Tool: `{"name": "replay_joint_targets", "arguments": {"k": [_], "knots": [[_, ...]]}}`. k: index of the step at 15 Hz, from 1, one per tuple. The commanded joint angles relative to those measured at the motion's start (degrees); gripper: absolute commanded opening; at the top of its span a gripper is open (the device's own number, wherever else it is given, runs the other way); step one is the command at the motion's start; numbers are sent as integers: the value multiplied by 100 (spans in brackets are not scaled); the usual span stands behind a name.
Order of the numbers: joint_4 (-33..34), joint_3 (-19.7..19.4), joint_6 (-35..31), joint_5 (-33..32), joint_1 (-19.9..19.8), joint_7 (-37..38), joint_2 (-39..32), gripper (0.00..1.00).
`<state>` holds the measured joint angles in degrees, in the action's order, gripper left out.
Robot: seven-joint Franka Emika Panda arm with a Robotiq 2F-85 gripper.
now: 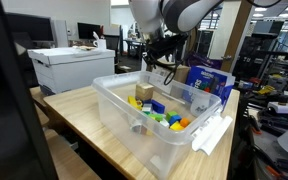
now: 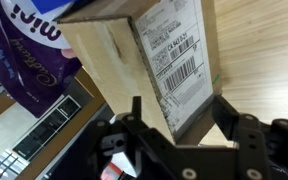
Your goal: Set the box upright, then open it
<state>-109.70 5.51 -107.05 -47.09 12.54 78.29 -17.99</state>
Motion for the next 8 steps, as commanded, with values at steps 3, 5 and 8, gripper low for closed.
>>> {"name": "replay_joint_targets", "arguments": {"k": [3,5,8], "knots": [[-318,-96,-4,-497,-51,-554,82,100],[-366,-118,30,-662,-65,-681,60,95],[-427,-129,-18,-814,-100,-793,62,70]]}}
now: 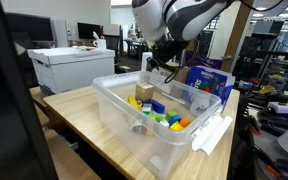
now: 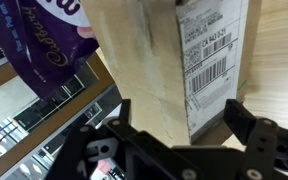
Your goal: Set the box upright, then open it
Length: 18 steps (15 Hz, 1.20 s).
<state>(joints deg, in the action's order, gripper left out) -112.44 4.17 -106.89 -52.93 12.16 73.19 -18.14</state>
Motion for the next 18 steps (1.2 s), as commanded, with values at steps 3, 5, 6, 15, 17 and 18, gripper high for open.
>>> {"name": "replay_joint_targets", "arguments": {"k": [3,5,6,15,17,18], "knots": [[-176,7,-90,-209,-111,-408,98,54],[-177,1,-103,-160,-136,-477,111,45],[-184,3,-156,-83,-171,-527,131,39],[-197,-22,-395,156,-390,-883,256,8],[-200,-32,-426,195,-437,-982,296,6],[-199,-28,-472,260,-479,-1069,320,5]]}}
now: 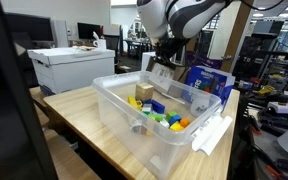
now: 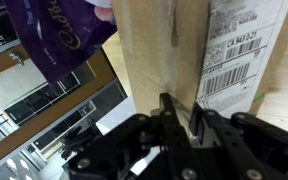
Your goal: Set the box upright, then open it
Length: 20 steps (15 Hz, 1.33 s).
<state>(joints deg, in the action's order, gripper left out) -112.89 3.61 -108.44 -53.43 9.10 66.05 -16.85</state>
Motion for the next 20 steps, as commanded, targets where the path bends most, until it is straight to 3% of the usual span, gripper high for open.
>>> {"name": "replay_joint_targets", "arguments": {"k": [1,13,20], "knots": [[-153,22,-340,351,-198,-428,211,4],[-329,-102,-1222,1181,-392,-1206,344,4],[-753,-247,-2496,1582,-583,-2095,432,4]]}}
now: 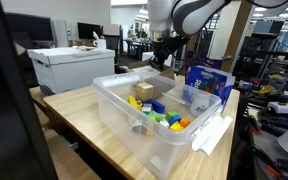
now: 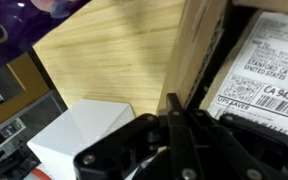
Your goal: Set the box upright, then open it
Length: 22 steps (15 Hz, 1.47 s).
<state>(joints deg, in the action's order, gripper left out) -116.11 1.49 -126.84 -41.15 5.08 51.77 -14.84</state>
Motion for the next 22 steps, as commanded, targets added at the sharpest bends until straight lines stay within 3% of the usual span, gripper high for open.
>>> {"name": "replay_joint_targets", "arguments": {"k": [1,5,10,11,13,19,22], "knots": [[-489,-63,-801,425,-211,-825,231,4],[-719,-163,-1348,850,-344,-1609,261,4],[-887,-292,-1516,1489,-389,-2604,336,4],[-889,-322,-1474,1583,-373,-2758,360,27],[-845,-371,-1356,1675,-329,-2949,408,31],[-685,-431,-1115,1437,-194,-3065,553,59],[-654,-374,-1166,1671,-193,-3037,630,73]]}}
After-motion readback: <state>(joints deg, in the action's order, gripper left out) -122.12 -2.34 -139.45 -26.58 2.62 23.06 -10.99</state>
